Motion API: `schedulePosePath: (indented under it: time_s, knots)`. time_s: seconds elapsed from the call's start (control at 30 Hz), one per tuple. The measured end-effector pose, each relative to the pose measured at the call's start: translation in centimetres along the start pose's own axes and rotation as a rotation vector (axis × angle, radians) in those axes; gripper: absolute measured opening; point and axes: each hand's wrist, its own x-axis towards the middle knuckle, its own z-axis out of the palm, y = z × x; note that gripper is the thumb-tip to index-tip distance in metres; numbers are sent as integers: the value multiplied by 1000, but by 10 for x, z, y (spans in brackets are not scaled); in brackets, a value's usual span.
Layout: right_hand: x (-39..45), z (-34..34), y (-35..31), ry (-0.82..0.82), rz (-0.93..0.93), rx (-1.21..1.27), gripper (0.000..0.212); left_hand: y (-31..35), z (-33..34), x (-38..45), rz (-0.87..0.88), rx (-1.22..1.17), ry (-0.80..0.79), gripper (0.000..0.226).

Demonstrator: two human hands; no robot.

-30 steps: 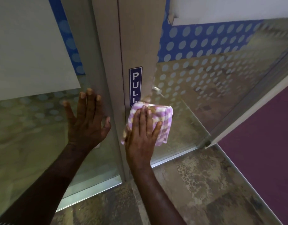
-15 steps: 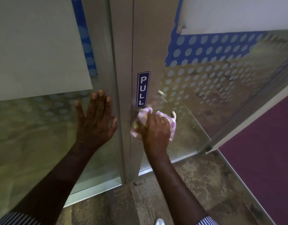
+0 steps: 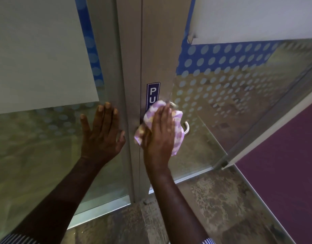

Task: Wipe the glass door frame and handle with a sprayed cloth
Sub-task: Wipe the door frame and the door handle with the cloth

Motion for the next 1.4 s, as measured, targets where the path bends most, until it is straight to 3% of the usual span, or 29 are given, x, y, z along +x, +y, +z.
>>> schedulePosePath:
  time_s: [0.13, 0.3, 0.4, 0.5, 0.57, 0.63, 0.7, 0.83, 1.03, 1.23, 1.4]
  knots:
    - [-18, 19, -8, -117, 83, -271, 71, 0, -1, -1, -6, -18, -13, 87]
    - [-5, 13, -14, -245, 148, -416, 71, 1, -2, -1, -15, -30, -23, 88]
    - [12, -2, -15, -329, 163, -392, 46, 0, -3, 1, -17, -32, -26, 87]
    - [27, -15, -11, -454, 161, -390, 53, 0, -4, 3, -13, -28, -34, 88]
    - [22, -12, -2, -420, 164, -322, 56, 1, -5, 3, -15, -25, -31, 89]
    - [4, -8, 4, -226, 140, -171, 50, 1, -5, 3, -19, -24, -21, 88]
    - [-19, 1, 2, -113, 41, -76, 58, 1, -5, 3, -13, -33, -26, 85]
    - [-37, 24, 2, -80, -145, -99, 69, 0, -6, 2, -9, -69, -63, 78]
    - [-52, 48, 40, 55, -400, -210, 60, 0, -4, 2, -16, -100, -58, 74]
    - [-41, 31, 84, 19, -769, -275, 56, 0, -8, 3, -14, -95, -52, 75]
    - [-16, 0, 111, -120, -1089, -300, 47, 0, -8, 3, -15, -83, -62, 74]
